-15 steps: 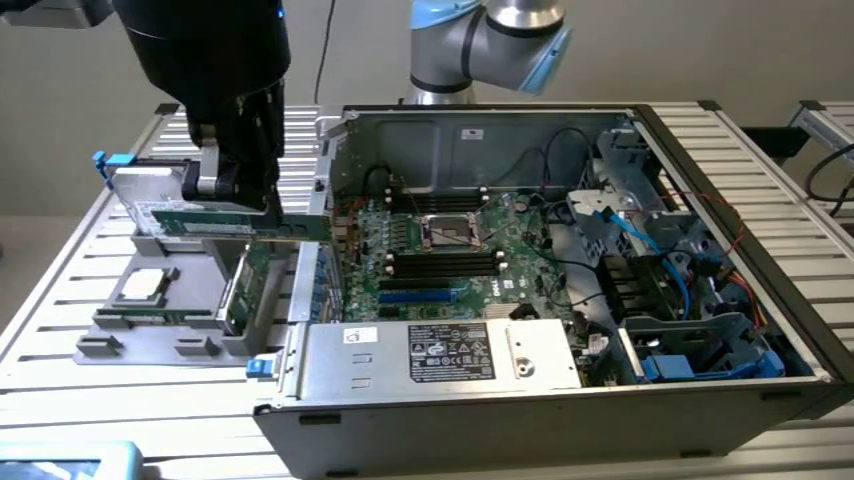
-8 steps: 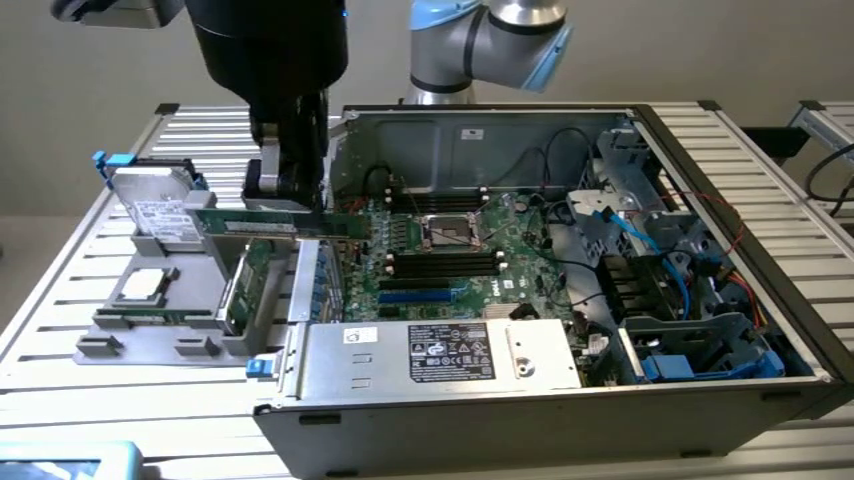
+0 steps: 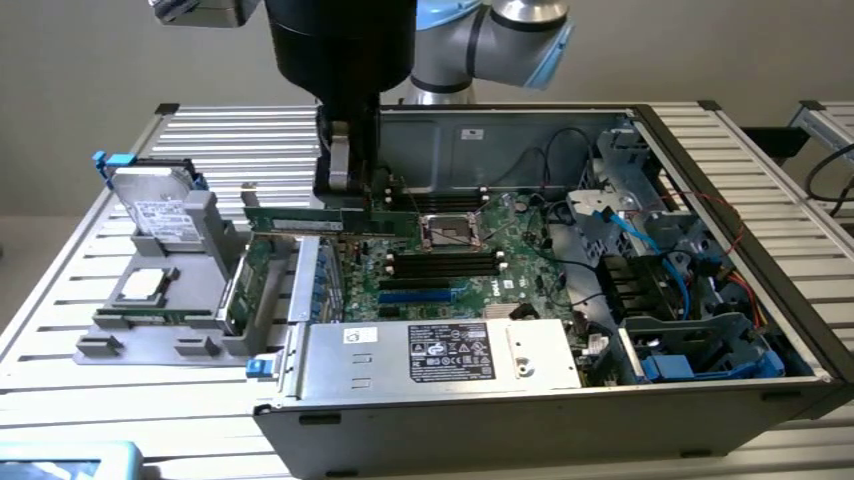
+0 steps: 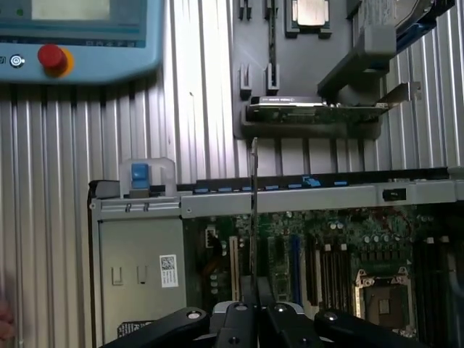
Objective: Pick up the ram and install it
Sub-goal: 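Pick up the ram and move it above insertion slot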
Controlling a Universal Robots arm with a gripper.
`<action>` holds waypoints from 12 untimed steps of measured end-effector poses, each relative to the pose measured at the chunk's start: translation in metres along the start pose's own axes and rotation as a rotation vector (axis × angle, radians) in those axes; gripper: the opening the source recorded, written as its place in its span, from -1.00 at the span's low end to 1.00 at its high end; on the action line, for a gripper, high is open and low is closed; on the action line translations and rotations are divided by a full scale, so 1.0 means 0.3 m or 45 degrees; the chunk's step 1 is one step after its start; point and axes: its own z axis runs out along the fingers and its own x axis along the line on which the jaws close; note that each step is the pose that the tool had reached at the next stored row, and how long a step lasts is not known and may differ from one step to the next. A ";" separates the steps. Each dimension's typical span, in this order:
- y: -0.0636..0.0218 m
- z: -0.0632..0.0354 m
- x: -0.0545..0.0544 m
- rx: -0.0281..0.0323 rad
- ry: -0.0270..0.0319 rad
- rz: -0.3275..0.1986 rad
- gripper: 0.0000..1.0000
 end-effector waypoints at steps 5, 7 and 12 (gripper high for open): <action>-0.072 0.002 -0.027 0.0003 0.0042 0.000 -0.76; -0.098 0.004 -0.041 0.0005 0.0070 0.000 -0.76; -0.164 0.009 -0.079 0.0009 0.0124 0.001 -0.76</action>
